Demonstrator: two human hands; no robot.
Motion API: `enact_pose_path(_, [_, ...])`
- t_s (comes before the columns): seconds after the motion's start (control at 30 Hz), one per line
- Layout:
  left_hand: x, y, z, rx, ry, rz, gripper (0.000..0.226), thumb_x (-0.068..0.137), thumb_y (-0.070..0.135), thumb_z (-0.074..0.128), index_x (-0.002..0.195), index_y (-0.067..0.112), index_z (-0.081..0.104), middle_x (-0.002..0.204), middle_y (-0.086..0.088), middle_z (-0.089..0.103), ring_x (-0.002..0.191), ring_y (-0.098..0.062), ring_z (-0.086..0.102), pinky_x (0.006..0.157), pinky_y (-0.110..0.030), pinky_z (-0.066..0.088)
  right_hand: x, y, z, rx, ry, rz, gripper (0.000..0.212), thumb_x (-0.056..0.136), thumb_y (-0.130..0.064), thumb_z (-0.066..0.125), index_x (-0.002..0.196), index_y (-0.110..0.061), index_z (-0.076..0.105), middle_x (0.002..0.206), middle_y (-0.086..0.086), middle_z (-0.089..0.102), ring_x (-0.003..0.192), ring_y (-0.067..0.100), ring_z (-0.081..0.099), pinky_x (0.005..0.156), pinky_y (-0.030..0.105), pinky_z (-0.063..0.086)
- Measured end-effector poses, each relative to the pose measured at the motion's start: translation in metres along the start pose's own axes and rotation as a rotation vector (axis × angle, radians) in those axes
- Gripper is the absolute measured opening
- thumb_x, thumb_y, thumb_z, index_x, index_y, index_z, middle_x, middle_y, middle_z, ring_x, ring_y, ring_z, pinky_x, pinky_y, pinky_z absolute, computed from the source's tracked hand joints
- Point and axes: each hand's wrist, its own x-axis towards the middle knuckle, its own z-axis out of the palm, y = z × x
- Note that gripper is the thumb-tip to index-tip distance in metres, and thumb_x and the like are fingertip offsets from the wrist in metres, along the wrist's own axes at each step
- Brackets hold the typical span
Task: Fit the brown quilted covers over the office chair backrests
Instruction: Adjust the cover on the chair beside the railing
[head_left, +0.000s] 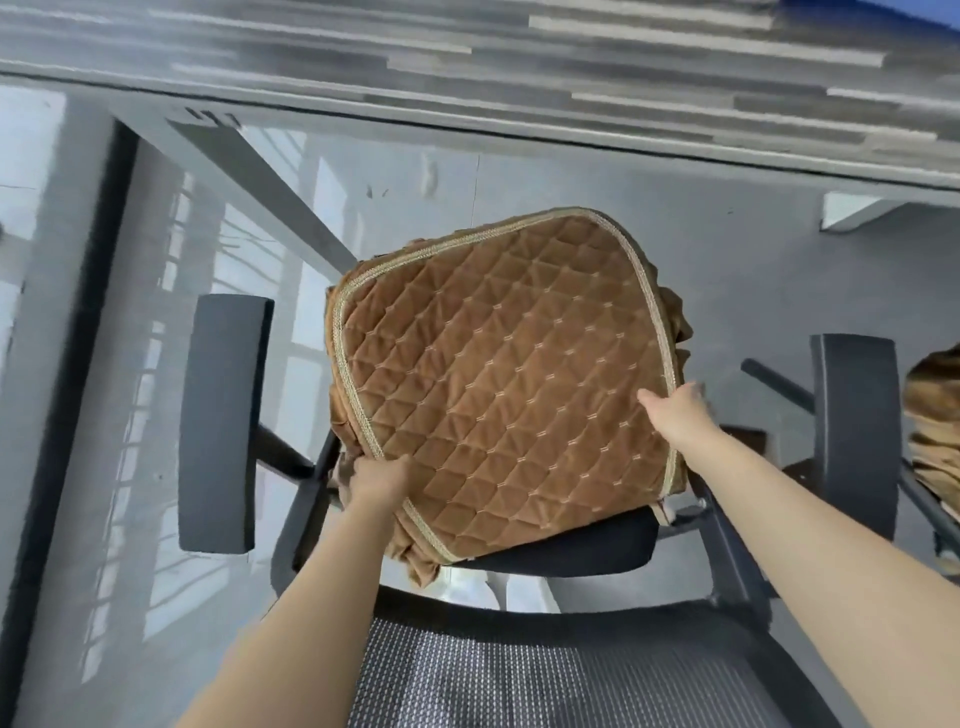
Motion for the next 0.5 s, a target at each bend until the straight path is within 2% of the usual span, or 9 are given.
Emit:
enact_pose_path(0.07, [0.008, -0.005, 0.007, 0.087, 0.047, 0.0, 0.102, 0.068, 0.049, 0.068, 0.15, 0.006, 0.024, 0.151, -0.018, 0.031, 0.136, -0.04, 0.032, 0.108, -0.055, 0.035, 0.012, 0.002, 0.006, -0.045, 0.018, 0.019, 0.067, 0.091, -0.036, 0.059, 0.135, 0.002, 0.027, 0.141, 0.024, 0.039, 0.126, 0.041, 0.044, 0.098, 0.043, 0.04])
enact_pose_path(0.13, [0.016, -0.011, 0.011, 0.094, 0.07, 0.002, 0.106, 0.069, 0.049, 0.072, 0.151, 0.007, 0.019, 0.154, -0.018, 0.022, 0.14, -0.041, 0.025, 0.11, -0.058, 0.032, 0.02, 0.005, 0.01, -0.076, 0.029, 0.033, 0.071, 0.088, -0.035, 0.063, 0.136, 0.001, 0.026, 0.141, 0.025, 0.039, 0.126, 0.042, 0.044, 0.098, 0.045, 0.04])
enact_pose_path(0.2, [0.016, -0.01, 0.011, 0.024, 0.061, 0.027, 0.121, 0.048, 0.053, 0.076, 0.148, 0.008, 0.026, 0.149, -0.018, 0.033, 0.133, -0.043, 0.038, 0.104, -0.058, 0.04, 0.022, 0.007, 0.013, -0.107, 0.039, 0.023, 0.075, 0.087, -0.035, 0.065, 0.139, 0.002, 0.025, 0.141, 0.026, 0.038, 0.126, 0.042, 0.043, 0.099, 0.046, 0.04])
enact_pose_path(0.23, [0.016, -0.008, 0.008, -0.001, 0.063, 0.033, 0.121, 0.042, 0.05, 0.077, 0.145, 0.007, 0.032, 0.145, -0.017, 0.041, 0.126, -0.043, 0.045, 0.1, -0.057, 0.045, 0.021, 0.005, 0.015, -0.118, 0.043, 0.013, 0.076, 0.087, -0.035, 0.065, 0.139, 0.003, 0.024, 0.141, 0.027, 0.038, 0.127, 0.042, 0.042, 0.099, 0.046, 0.039])
enact_pose_path(0.3, [0.015, -0.004, 0.006, -0.03, 0.084, 0.03, 0.097, 0.059, 0.029, 0.081, 0.141, 0.003, 0.037, 0.138, -0.019, 0.049, 0.118, -0.042, 0.053, 0.094, -0.052, 0.049, 0.021, 0.005, 0.012, -0.139, 0.06, 0.004, 0.073, 0.088, -0.033, 0.065, 0.137, 0.003, 0.025, 0.14, 0.027, 0.038, 0.128, 0.04, 0.041, 0.098, 0.043, 0.039])
enact_pose_path(0.37, [0.017, 0.0, 0.0, 0.009, 0.167, 0.027, 0.079, 0.073, 0.01, 0.076, 0.14, -0.001, 0.034, 0.137, -0.022, 0.047, 0.118, -0.043, 0.052, 0.093, -0.051, 0.049, 0.019, 0.003, 0.007, -0.164, 0.042, -0.005, 0.07, 0.088, -0.03, 0.066, 0.135, 0.003, 0.026, 0.139, 0.027, 0.039, 0.127, 0.039, 0.043, 0.096, 0.041, 0.041])
enact_pose_path(0.5, [0.012, 0.003, -0.018, 0.163, 0.238, 0.149, 0.066, 0.077, 0.012, 0.079, 0.128, 0.002, 0.04, 0.125, -0.02, 0.051, 0.108, -0.04, 0.054, 0.083, -0.047, 0.048, -0.001, 0.019, 0.001, -0.24, 0.051, -0.103, 0.061, 0.087, -0.024, 0.068, 0.125, 0.004, 0.03, 0.129, 0.029, 0.048, 0.115, 0.04, 0.054, 0.087, 0.04, 0.045])
